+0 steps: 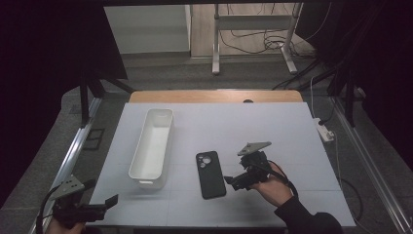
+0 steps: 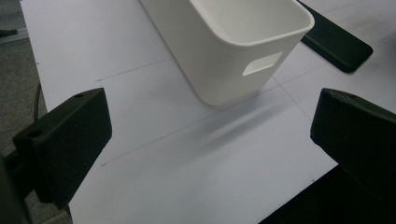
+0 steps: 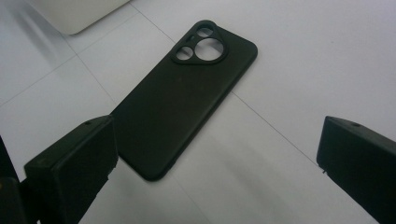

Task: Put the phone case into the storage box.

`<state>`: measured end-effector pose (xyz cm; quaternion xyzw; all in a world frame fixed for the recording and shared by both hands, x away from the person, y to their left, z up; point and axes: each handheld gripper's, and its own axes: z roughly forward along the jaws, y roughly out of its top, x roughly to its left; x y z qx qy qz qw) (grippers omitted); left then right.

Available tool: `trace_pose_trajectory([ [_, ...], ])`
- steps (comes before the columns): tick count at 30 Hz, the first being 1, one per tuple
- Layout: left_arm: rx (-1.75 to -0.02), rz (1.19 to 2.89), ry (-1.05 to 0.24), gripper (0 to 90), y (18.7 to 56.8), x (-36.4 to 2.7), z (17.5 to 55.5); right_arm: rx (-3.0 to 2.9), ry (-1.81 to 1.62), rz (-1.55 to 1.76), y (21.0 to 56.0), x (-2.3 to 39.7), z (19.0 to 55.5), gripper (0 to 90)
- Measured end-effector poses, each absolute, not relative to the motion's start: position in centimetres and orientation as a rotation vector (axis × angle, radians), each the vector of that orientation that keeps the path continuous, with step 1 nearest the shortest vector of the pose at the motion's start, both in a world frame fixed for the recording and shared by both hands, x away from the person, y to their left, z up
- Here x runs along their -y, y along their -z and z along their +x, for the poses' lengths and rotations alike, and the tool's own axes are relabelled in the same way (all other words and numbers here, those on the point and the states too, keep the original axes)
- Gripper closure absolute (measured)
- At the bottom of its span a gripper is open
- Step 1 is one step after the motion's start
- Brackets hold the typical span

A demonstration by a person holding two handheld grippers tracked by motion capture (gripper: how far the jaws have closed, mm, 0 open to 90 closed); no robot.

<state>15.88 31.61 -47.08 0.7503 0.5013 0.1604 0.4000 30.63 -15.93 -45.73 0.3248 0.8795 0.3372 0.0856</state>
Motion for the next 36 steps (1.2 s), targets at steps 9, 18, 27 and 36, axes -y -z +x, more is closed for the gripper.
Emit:
trace_pose_trajectory([
  [9, -1.266, 1.9, -0.406, 0.0, 47.1, -31.6, 15.9, -2.648, -1.016, 0.951, 45.9, 14.8, 31.1, 0.0],
  [18, -1.264, 1.905, -0.407, 0.0, 47.1, -31.6, 15.9, -2.686, -0.999, 0.921, 46.3, 13.2, 31.6, 0.0],
  [27, -1.263, 1.909, -0.405, 0.0, 47.1, -31.6, 15.9, -2.722, -0.963, 0.903, 46.8, 11.5, 32.1, 0.0],
  [36, -1.262, 1.911, -0.403, 0.0, 47.1, -31.5, 15.9, -2.718, -0.901, 0.855, 47.4, 9.5, 32.4, 0.0],
])
